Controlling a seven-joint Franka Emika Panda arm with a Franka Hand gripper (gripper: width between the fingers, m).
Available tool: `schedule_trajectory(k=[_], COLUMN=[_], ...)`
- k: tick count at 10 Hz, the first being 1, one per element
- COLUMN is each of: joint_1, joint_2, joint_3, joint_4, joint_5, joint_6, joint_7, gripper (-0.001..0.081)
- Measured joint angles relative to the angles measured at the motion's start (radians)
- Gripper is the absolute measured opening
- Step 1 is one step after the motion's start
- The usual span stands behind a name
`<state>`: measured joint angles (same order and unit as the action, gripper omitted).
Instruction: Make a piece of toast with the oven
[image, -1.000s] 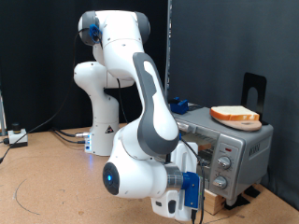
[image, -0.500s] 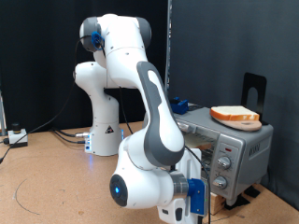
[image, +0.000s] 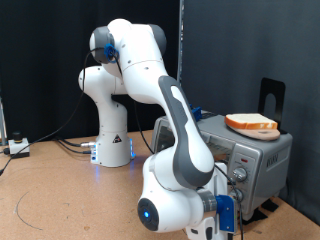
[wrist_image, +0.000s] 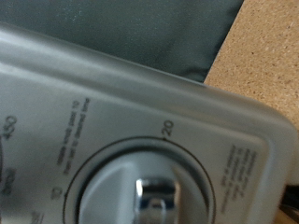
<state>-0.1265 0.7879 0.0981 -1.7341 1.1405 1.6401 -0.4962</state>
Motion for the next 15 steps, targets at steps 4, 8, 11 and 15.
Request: schedule_trajectory(k=[4, 8, 11, 15], joint_1=[0.004, 0.001, -0.001, -0.001], joint_2=[0.002, -0.008, -0.007, -0.025], joint_3=[0.01, 0.011, 0.009, 0.011], joint_4=[0.0, -0.001, 0.0, -0.028], joint_5=[0.003, 0.003, 0.004, 0.028], joint_6=[0.02, -0.017, -0.004, 0.027], joint_7=[-0.001, 0.006, 0.026, -0.076], gripper=[0.0782, 0.0338, 0.0143, 0.0101])
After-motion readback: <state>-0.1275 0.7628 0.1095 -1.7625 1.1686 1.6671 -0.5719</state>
